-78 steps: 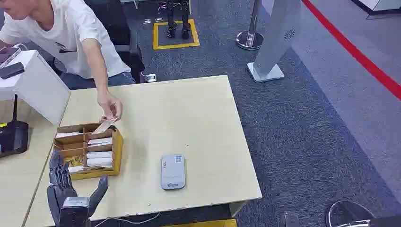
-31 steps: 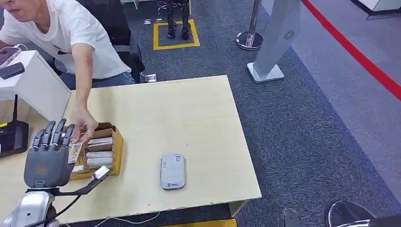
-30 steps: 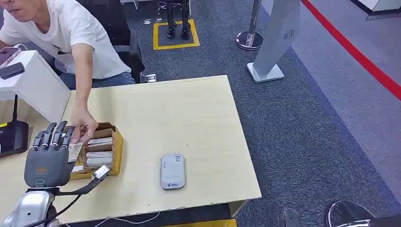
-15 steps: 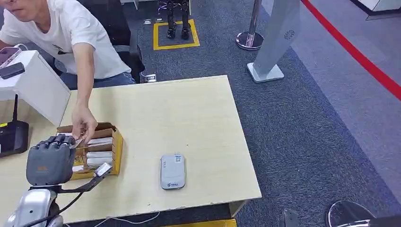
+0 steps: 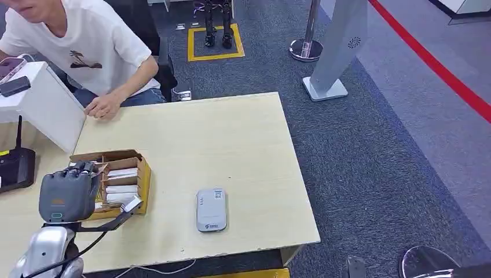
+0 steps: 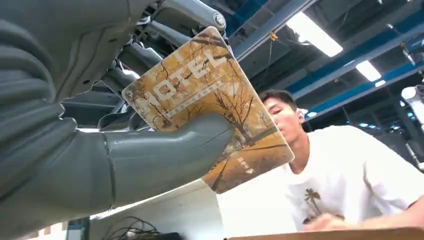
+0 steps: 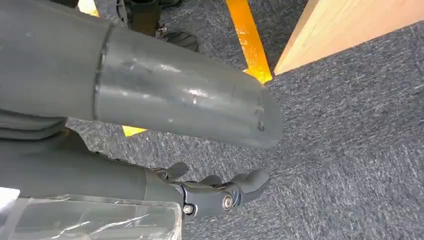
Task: Pass the card to the sensor for recognition and then transmit it.
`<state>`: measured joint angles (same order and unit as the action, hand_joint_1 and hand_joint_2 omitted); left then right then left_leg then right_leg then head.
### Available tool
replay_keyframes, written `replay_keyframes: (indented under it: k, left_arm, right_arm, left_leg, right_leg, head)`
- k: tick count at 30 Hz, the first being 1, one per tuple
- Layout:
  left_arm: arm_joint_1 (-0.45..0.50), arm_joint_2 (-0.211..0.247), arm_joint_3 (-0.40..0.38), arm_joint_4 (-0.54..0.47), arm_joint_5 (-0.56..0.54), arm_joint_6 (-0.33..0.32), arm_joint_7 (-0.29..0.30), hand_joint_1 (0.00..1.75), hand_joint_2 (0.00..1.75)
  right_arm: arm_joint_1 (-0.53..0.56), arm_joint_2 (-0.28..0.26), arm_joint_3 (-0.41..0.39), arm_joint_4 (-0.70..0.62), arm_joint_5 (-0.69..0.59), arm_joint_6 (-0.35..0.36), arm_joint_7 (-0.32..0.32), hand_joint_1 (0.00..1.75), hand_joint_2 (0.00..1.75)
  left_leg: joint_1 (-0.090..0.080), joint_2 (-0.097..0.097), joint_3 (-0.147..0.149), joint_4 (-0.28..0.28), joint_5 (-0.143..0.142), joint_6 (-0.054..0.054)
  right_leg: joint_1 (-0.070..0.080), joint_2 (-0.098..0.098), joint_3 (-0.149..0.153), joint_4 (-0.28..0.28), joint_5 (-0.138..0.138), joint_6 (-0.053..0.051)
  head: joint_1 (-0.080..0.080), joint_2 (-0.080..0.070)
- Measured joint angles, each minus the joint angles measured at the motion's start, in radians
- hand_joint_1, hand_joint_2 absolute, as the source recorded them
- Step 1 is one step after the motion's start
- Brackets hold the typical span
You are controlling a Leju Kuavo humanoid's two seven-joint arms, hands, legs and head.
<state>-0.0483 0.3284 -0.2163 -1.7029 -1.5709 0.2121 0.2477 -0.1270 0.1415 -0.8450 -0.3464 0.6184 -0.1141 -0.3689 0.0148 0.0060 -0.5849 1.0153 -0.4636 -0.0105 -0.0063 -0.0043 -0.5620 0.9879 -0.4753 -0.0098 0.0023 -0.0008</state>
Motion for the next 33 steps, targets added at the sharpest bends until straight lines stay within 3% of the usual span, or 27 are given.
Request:
replay_keyframes:
  k: [7,12,24,33]
  left_arm:
    - [-0.039,-0.055,-0.018,0.044,0.0,0.015,-0.035,1.75,1.75]
    - [-0.071,-0.126,-0.088,0.111,-0.001,0.04,-0.061,1.75,1.75]
    - [-0.092,-0.243,-0.219,0.223,0.003,0.074,-0.093,1.75,1.75]
    - [-0.071,-0.304,-0.312,0.28,0.007,0.096,-0.101,1.75,1.75]
  right_arm:
    - [-0.004,0.0,0.006,0.0,0.005,0.0,0.001,0.0,0.0]
    - [-0.012,0.0,0.015,0.0,0.011,0.0,0.004,0.0,0.0]
    - [-0.018,0.0,0.034,0.0,0.01,-0.005,0.01,0.0,0.0]
    - [-0.018,0.0,0.043,0.0,0.007,-0.006,0.014,0.0,0.0]
  left_leg:
    - [0.0,0.0,0.0,0.0,0.0,0.0]
    - [-0.001,0.0,0.0,0.0,0.0,0.0]
    - [-0.001,0.0,0.0,0.0,0.0,0.0]
    - [-0.001,0.0,0.0,0.0,0.0,0.0]
  right_leg:
    - [0.0,0.0,0.0,0.0,0.0,0.0]
    - [0.0,0.0,0.0,0.0,0.001,0.0]
    - [-0.001,0.0,0.0,0.0,0.001,0.0]
    - [-0.001,0.0,0.0,0.0,0.001,0.0]
  head:
    - [0.0,0.0]
    - [0.0,0.0]
    - [0.0,0.0]
    - [0.0,0.0]
